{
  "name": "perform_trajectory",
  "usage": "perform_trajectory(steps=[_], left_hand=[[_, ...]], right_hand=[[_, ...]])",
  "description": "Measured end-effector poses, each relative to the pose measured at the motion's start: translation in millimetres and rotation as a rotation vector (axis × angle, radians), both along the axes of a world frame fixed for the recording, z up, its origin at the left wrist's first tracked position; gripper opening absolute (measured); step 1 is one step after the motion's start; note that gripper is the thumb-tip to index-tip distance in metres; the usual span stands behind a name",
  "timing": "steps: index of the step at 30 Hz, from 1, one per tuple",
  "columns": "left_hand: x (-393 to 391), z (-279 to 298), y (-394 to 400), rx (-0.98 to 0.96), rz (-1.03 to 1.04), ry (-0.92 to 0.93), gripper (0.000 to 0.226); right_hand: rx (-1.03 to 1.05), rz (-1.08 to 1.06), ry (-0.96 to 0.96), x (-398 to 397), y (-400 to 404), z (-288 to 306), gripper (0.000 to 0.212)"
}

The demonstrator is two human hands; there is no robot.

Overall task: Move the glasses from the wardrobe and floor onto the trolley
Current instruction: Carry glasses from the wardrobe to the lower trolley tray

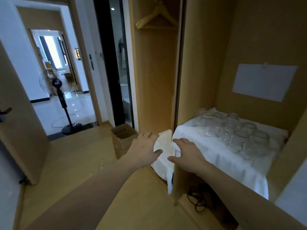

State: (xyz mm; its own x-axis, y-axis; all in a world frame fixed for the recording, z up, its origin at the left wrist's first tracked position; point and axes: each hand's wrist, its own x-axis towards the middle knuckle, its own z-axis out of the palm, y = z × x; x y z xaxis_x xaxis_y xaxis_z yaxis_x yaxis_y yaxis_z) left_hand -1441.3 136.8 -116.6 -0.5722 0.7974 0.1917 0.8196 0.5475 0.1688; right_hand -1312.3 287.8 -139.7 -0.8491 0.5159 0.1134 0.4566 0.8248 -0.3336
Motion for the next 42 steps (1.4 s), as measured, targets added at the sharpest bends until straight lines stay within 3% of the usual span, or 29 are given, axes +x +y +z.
perform_trajectory(steps=[12, 23, 33, 42], left_hand=[[-44.7, -19.5, 91.9, -0.002, -0.232, -0.037, 0.065], [-62.0, 9.1, 224.4, -0.079, -0.37, 0.075, 0.061], [-55.2, 2.6, 350.3, -0.047, -0.493, 0.021, 0.063], [-39.2, -0.6, 446.0, -0.074, -0.645, 0.146, 0.067]], right_hand=[[-0.006, -0.191, -0.057, -13.9, 60.5, -7.0, 0.08], [-0.089, -0.297, 0.065, -28.7, 179.3, -11.1, 0.08], [-0.153, -0.424, 0.098, -5.9, 288.3, -10.7, 0.083], [-0.204, -0.591, 0.149, 11.9, 354.9, -18.6, 0.083]])
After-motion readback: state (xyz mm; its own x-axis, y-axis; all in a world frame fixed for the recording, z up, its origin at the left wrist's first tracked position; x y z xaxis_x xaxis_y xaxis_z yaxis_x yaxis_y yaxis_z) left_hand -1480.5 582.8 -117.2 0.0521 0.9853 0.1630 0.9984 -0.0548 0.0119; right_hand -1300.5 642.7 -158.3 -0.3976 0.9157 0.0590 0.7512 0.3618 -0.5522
